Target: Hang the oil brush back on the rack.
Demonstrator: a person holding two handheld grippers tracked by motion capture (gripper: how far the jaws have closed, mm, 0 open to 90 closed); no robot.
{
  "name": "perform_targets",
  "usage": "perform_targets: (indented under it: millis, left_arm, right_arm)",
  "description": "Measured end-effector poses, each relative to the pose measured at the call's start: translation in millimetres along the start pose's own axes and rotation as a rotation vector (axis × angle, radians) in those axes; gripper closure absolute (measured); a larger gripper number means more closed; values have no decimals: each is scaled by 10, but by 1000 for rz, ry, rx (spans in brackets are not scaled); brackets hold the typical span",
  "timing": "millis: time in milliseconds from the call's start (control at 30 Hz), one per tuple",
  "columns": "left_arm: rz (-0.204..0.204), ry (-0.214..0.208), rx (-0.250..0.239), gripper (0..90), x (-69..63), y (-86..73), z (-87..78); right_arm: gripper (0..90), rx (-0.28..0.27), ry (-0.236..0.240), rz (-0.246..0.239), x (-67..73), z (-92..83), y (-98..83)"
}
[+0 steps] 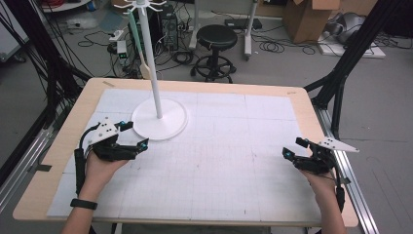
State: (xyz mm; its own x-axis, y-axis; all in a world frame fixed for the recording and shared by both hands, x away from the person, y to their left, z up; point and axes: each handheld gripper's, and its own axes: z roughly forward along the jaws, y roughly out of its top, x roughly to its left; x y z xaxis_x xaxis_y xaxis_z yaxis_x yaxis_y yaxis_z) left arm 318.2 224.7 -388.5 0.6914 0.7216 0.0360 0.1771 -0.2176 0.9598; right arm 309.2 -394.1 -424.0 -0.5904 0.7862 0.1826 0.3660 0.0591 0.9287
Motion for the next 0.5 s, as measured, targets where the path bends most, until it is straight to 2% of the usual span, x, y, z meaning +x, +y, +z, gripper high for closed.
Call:
perform_targets:
  millis: [500]
  left_arm:
    - [-11, -3, -3, 165, 15, -3, 6]
  right_arm:
    - [154, 2, -6, 0, 6, -15, -12]
